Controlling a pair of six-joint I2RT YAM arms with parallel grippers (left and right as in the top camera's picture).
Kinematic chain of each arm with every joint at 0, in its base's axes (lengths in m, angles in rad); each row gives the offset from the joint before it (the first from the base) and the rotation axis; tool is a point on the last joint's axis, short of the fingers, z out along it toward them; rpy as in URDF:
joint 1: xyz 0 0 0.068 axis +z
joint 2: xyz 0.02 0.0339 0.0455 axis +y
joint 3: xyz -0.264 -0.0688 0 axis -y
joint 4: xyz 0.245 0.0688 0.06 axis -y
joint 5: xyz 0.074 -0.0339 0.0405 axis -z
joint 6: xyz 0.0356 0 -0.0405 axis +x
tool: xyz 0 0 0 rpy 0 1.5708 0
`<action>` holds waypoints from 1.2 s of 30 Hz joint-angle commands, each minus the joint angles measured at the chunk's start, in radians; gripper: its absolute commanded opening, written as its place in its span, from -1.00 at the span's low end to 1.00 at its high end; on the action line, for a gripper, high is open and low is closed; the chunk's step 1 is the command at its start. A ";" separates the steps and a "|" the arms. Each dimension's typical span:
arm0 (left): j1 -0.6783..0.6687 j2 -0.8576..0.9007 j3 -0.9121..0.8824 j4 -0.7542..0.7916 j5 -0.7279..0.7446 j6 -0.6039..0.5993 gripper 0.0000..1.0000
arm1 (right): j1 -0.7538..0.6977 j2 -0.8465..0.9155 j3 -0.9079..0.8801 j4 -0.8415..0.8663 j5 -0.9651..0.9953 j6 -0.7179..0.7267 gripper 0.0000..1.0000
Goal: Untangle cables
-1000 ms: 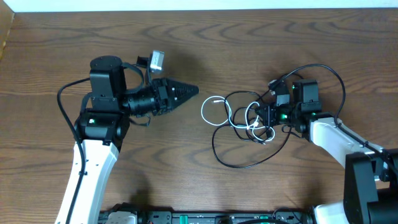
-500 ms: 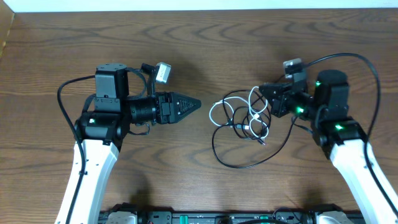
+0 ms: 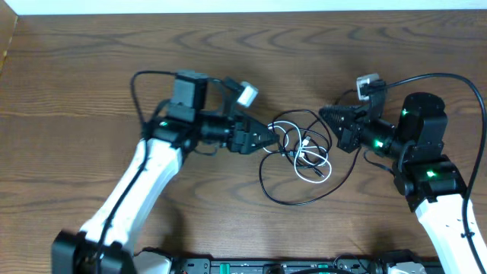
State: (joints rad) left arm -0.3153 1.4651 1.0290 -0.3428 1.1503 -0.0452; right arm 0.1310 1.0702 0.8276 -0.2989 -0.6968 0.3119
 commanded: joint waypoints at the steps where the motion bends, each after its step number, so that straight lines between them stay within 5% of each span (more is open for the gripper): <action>1: -0.034 0.057 0.009 0.034 0.017 0.033 0.31 | -0.008 -0.006 0.018 -0.104 0.170 0.006 -0.96; 3: -0.054 0.086 0.009 0.046 0.016 0.034 0.31 | -0.008 0.001 0.018 -0.177 0.253 0.005 -0.76; 7: -0.072 0.117 0.009 0.065 0.016 0.034 0.31 | -0.002 0.033 0.016 -0.271 0.302 -0.069 -0.03; 8: -0.072 0.117 0.009 0.069 0.017 0.034 0.31 | 0.003 0.050 0.014 -0.285 0.302 -0.086 0.29; 13: -0.074 0.116 0.009 0.092 0.063 0.026 0.31 | 0.036 0.160 0.009 -0.322 0.302 -0.108 0.52; 24: -0.073 0.116 0.009 0.090 0.103 0.026 0.31 | 0.150 0.433 0.008 -0.276 0.304 -0.111 0.49; 26: -0.073 0.116 0.009 0.090 0.113 0.026 0.31 | 0.151 0.455 0.008 -0.273 0.310 -0.111 0.08; 27: -0.073 0.116 0.009 0.090 0.119 0.026 0.31 | 0.151 0.462 0.008 -0.273 0.318 -0.110 -0.61; 28: -0.073 0.116 0.009 0.090 0.119 0.026 0.31 | 0.151 0.463 0.008 -0.273 0.326 -0.103 -0.98; 36: -0.073 0.116 0.009 0.091 0.187 0.076 0.33 | 0.151 0.354 0.010 -0.274 0.280 -0.183 -0.98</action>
State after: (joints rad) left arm -0.3889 1.5829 1.0290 -0.2550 1.2537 -0.0238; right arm 0.2771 1.5112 0.8295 -0.5720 -0.3908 0.1913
